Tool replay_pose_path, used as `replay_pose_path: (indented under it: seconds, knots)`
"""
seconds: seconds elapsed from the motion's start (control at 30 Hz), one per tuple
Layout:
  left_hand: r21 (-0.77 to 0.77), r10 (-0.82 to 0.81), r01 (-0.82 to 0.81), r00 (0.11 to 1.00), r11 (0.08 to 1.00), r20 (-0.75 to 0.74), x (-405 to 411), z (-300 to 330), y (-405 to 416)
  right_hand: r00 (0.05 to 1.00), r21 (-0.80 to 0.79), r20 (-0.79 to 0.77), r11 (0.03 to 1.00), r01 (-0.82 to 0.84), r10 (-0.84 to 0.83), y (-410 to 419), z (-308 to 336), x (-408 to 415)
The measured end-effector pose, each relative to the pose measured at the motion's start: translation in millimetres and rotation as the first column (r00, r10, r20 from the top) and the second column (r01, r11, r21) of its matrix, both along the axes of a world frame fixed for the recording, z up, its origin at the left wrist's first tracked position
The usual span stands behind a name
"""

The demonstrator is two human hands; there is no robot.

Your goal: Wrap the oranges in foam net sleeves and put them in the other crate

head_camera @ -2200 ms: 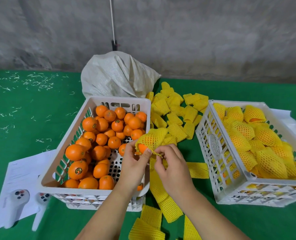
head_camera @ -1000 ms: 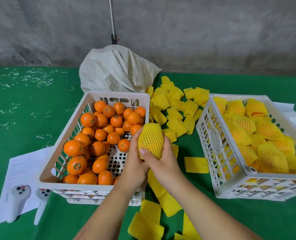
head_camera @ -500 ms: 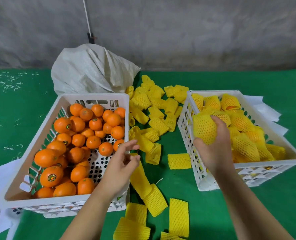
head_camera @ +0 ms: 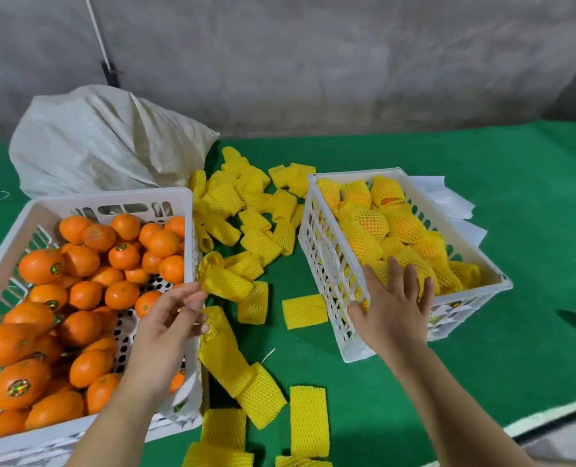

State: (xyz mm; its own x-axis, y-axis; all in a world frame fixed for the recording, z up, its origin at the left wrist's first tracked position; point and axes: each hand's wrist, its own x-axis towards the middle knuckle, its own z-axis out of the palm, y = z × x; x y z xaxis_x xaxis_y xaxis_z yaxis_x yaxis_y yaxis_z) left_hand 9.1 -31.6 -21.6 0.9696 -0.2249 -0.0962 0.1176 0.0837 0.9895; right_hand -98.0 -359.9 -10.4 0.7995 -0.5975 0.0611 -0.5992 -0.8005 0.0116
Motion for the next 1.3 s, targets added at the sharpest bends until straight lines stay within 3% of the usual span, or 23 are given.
replay_pose_path:
  seconds: [0.17, 0.27, 0.33, 0.43, 0.5, 0.57, 0.6, 0.67, 0.73, 0.77, 0.87, 0.97, 1.07, 1.2, 1.3]
  knots:
    - [0.007, 0.004, -0.004, 1.000, 1.000, -0.002, -2, 0, -2, 0.963, -0.045, 0.266, 0.999, -0.016, 0.028, -8, 18, 11]
    - [0.000, 0.005, -0.005, 1.000, 1.000, -0.009, -1, 1, -2, 0.999, -0.021, 0.000, 0.999, -0.040, 0.040, -3, 6, 17]
    - [-0.004, 0.006, -0.006, 1.000, 1.000, -0.010, -2, 1, -2, 0.994, -0.039, -0.099, 0.998, -0.051, 0.047, -5, 2, 20]
    - [-0.005, 0.008, -0.008, 1.000, 1.000, -0.018, -1, -1, 0, 0.995, -0.029, -0.066, 0.996, -0.080, 0.077, -1, 1, 22]
    - [-0.010, 0.010, -0.010, 1.000, 1.000, -0.025, 0, -3, -1, 0.989, -0.052, 0.082, 0.991, -0.122, 0.126, 16, -3, 23]
    - [-0.010, 0.012, -0.012, 1.000, 1.000, -0.021, 0, -4, -2, 0.952, -0.068, 0.197, 0.972, -0.224, 0.233, 44, -14, 29]
    - [-0.011, 0.008, -0.009, 1.000, 1.000, -0.018, 1, -4, -1, 0.936, -0.059, 0.180, 0.953, -0.296, 0.302, 58, -23, 32]
    - [-0.035, -0.025, 0.023, 0.999, 0.999, -0.041, 6, 0, 5, 0.926, 0.116, 0.008, 0.920, -0.375, 0.377, 75, -47, 42]
    - [0.009, -0.061, 0.062, 0.997, 0.998, -0.036, 17, 4, 21, 0.920, 0.414, -0.168, 0.873, -0.259, 0.353, 78, -69, 52]
    - [0.118, -0.045, 0.045, 0.999, 0.992, -0.004, 26, 5, 31, 0.921, 0.541, -0.210, 0.823, -0.171, 0.329, 76, -79, 57]
    - [0.535, 0.022, -0.049, 0.998, 0.843, 0.057, 55, 0, 58, 0.907, 0.686, -0.297, 0.728, -0.014, 0.298, 73, -103, 74]
    - [0.799, -0.217, 0.085, 0.975, 0.596, 0.058, 75, -13, 61, 0.899, 0.715, -0.372, 0.689, 0.120, 0.230, 71, -116, 91]
    - [0.887, -0.398, 0.185, 0.917, 0.422, -0.001, 90, -33, 45, 0.905, 0.738, -0.379, 0.653, 0.171, 0.191, 73, -130, 101]
    - [0.959, -0.448, 0.230, 0.884, 0.166, -0.134, 115, -57, 18, 0.941, 0.720, -0.328, 0.666, 0.196, 0.077, 73, -145, 102]
    - [0.964, -0.457, 0.265, 0.856, -0.015, -0.243, 126, -75, 1, 0.967, 0.769, -0.248, 0.595, 0.236, -0.063, 73, -149, 102]
